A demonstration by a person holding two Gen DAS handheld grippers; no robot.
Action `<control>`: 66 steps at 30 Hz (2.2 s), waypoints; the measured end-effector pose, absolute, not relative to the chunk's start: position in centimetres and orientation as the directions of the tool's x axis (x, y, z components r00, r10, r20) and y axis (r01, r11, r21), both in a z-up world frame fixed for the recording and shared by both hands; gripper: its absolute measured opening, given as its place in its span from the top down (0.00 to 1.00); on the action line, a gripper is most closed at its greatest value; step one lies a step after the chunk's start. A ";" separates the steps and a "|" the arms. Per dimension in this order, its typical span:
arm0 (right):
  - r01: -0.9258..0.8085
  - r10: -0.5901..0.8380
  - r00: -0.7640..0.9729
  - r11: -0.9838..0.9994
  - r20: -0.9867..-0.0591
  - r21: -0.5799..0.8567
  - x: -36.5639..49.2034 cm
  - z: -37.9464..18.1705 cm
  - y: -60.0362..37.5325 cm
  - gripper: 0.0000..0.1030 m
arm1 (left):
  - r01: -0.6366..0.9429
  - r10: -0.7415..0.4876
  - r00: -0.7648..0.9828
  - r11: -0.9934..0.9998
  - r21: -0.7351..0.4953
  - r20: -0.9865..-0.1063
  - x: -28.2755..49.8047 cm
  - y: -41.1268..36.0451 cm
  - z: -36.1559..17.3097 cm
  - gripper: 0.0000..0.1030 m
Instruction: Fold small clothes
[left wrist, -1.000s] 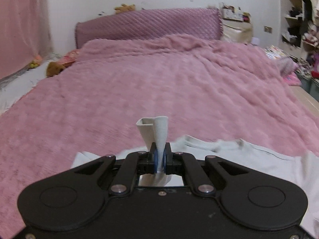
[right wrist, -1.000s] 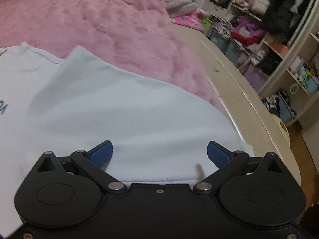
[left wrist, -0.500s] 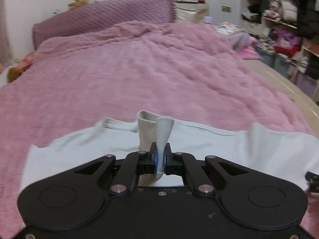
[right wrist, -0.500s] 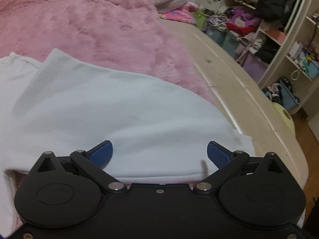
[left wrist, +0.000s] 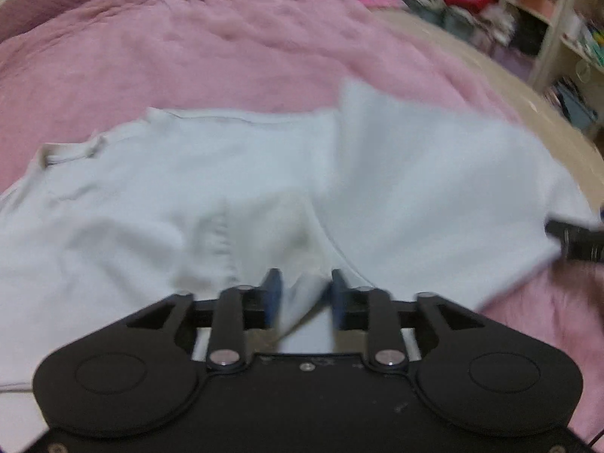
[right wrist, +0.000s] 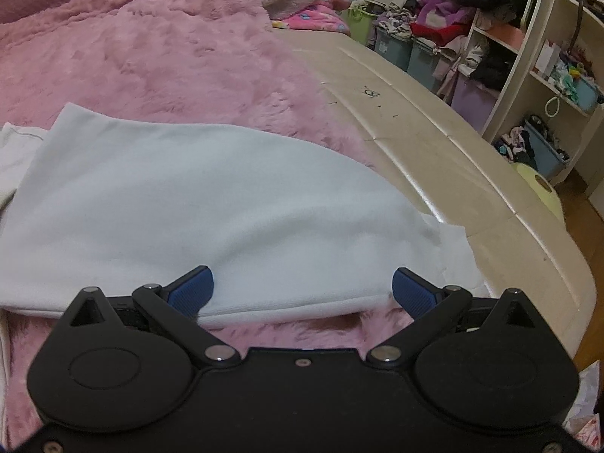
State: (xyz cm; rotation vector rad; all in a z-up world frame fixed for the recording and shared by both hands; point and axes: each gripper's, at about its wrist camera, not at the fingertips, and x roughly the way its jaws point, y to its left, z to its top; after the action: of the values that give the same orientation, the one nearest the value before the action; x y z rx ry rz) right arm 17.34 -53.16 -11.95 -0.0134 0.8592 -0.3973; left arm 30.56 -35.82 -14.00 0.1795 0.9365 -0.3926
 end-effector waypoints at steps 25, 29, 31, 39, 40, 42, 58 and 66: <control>0.741 -0.331 0.538 0.625 -0.776 0.247 9.0 -15.1 -71.5 0.16 | 0.236 0.026 0.582 0.951 0.199 -0.813 20.6 -20.9 -10.6 0.56; 0.733 -0.229 0.653 0.429 -0.722 0.528 7.5 -17.6 -75.0 0.30 | 0.045 0.196 0.584 0.961 0.272 -0.788 19.0 -14.6 -11.1 0.55; 0.742 -0.234 0.642 0.428 -0.730 0.516 8.4 -17.6 -74.7 0.31 | -0.069 0.272 0.554 0.957 0.282 -0.787 18.8 -11.4 -11.5 0.55; 0.688 -0.166 0.707 0.391 -0.688 0.612 11.6 -19.4 -74.9 0.98 | -0.256 0.401 0.504 0.915 0.311 -0.765 18.6 -4.6 -10.7 0.54; 0.677 -0.171 0.721 0.382 -0.671 0.629 11.7 -19.7 -74.7 0.98 | -0.260 0.401 0.507 0.915 0.308 -0.763 18.7 -4.3 -10.5 0.54; 0.672 -0.199 0.730 0.389 -0.654 0.631 11.4 -19.4 -74.2 0.98 | -0.268 0.406 0.506 0.912 0.309 -0.761 19.0 -3.7 -10.4 0.54; 0.383 -0.227 0.899 0.825 -0.375 0.417 14.4 -3.1 -55.3 0.98 | -0.344 0.399 0.506 0.906 0.246 -0.764 19.8 2.8 -10.2 0.53; 0.136 -0.012 0.900 0.958 -0.436 0.254 17.5 -0.5 -36.9 0.98 | -0.300 0.237 0.563 0.951 0.071 -0.792 20.9 7.9 -11.0 0.53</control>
State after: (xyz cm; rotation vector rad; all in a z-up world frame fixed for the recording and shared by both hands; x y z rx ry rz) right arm 17.47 -36.95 -0.54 0.2837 0.4459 -0.0775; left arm 20.93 7.93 -10.97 -0.0744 0.9199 0.3162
